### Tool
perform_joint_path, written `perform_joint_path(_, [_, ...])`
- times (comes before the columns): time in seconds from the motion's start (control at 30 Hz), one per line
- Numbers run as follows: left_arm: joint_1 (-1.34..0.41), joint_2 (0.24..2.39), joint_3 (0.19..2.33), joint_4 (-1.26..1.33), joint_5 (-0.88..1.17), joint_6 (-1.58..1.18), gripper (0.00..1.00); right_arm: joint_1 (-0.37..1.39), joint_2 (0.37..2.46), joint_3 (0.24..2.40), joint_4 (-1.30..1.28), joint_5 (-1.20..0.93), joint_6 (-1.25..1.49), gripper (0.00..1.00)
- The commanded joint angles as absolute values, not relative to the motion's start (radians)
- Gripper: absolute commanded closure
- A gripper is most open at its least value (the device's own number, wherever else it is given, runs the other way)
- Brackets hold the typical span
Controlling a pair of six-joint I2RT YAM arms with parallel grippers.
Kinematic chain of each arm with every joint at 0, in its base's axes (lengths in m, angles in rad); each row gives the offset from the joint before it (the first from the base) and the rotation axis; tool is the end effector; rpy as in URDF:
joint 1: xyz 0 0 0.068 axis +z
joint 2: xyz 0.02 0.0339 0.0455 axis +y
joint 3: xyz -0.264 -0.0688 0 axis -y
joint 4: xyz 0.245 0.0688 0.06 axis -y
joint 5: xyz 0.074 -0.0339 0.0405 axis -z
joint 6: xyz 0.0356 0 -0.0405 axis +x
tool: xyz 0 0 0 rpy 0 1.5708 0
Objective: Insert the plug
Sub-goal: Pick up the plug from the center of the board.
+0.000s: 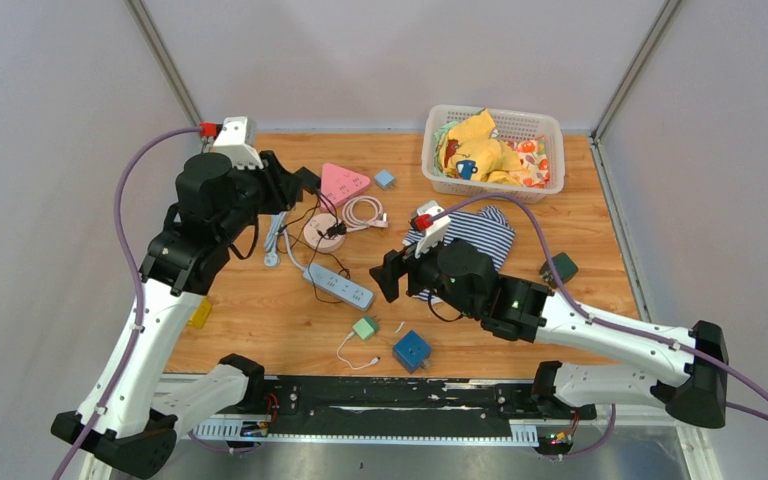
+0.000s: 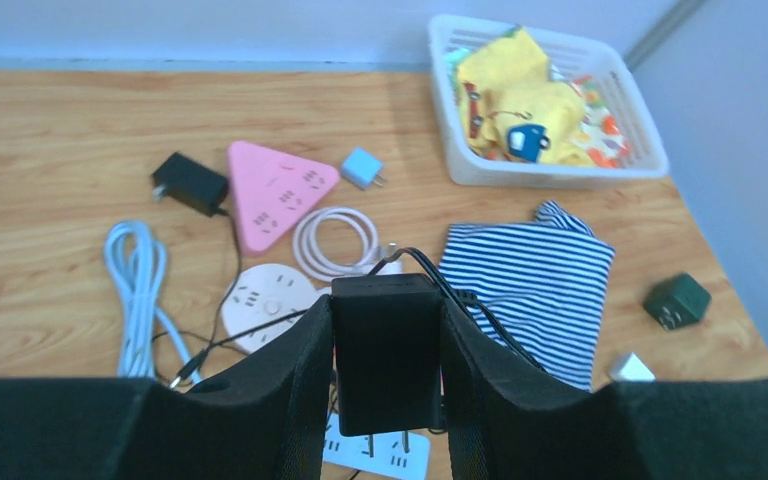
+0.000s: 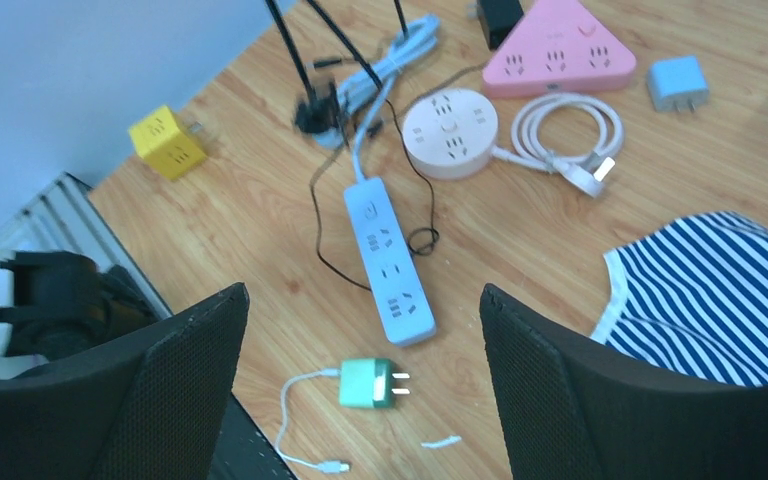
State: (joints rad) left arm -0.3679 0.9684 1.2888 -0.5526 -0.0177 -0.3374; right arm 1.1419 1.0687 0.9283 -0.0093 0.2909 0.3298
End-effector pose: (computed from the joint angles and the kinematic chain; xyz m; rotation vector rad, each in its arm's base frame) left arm 0.1782 -0.0680 0.4399 0.0151 1.8296 -0.4847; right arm 0.1136 0.2239 0.3539 -0.4952 1.7178 0.8318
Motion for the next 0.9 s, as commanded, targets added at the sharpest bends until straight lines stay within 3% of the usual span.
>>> perform_joint_path(0.0, [-0.364,0.929,1.154,-0.378,0.204,-0.262,0.82,1.039,1.050,1.023,-0.050,0.090,0.392,0.15])
perform_joint_path(0.17, [-0.399,0.844,0.943,-0.161,0.339,-0.134,0.85,0.844,1.086,1.095,-0.063,-0.190,0.503,0.23])
perform_joint_path(0.43, [-0.500,0.822,0.879,-0.141,0.515,0.242,0.87,0.735,1.239,1.325,-0.220,-0.450,0.578,0.39])
perform_joint_path(0.87, [-0.521,0.760,0.753,-0.033,0.704,0.510,0.93,0.723,1.387,1.389,-0.221,-0.667,0.574,0.42])
